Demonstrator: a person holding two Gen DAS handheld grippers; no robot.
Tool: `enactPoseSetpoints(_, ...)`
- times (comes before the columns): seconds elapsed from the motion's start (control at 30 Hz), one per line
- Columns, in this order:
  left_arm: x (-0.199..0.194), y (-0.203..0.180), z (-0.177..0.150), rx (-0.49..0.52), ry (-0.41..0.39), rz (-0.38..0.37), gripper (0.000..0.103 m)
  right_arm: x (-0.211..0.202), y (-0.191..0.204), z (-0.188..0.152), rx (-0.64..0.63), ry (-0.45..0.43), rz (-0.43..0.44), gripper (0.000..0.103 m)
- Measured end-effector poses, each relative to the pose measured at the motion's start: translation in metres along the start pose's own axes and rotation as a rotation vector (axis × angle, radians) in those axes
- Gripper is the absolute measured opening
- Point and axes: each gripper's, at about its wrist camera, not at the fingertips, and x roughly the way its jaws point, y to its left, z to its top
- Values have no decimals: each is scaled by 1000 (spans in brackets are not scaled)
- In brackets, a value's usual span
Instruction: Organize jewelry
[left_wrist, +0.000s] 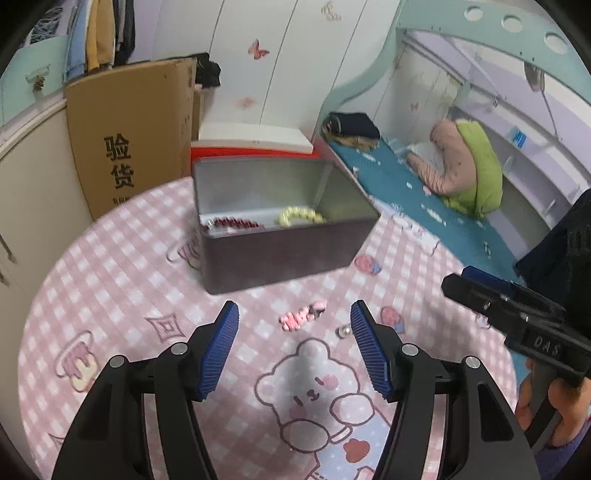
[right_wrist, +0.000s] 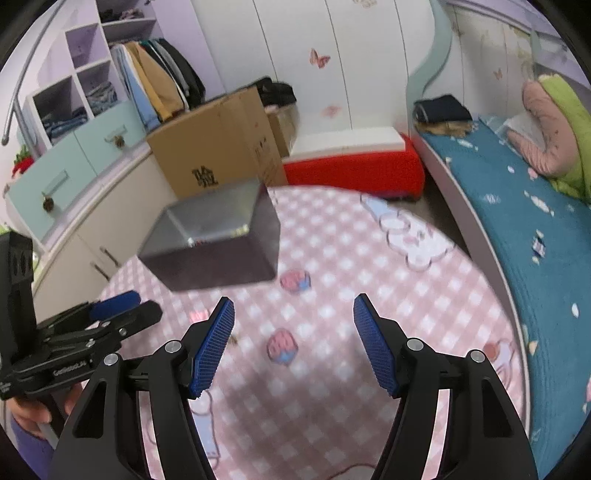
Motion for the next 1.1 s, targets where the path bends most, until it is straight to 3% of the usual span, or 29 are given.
enactPoseSetpoints(0.33, 40, -8, -3, 26, 66, 16, 61, 29, 3, -15, -3, 60, 23, 65)
enactPoseSetpoints(0.4, 47, -9, -2, 42, 76, 42, 51, 33, 3, -15, -3, 68, 24, 65)
enactPoseSetpoints(0.57, 51, -13, 1, 85, 66, 78, 39, 41, 6, -15, -3, 78, 36, 65)
enactPoseSetpoints(0.77, 50, -17, 0, 102, 71, 31, 10, 44, 13, -15, -21, 83, 43, 65)
enactPoseSetpoints(1.1, 26, 23, -10, -14, 66, -23, 5, 55, 51, -23, -130, 106, 37, 65)
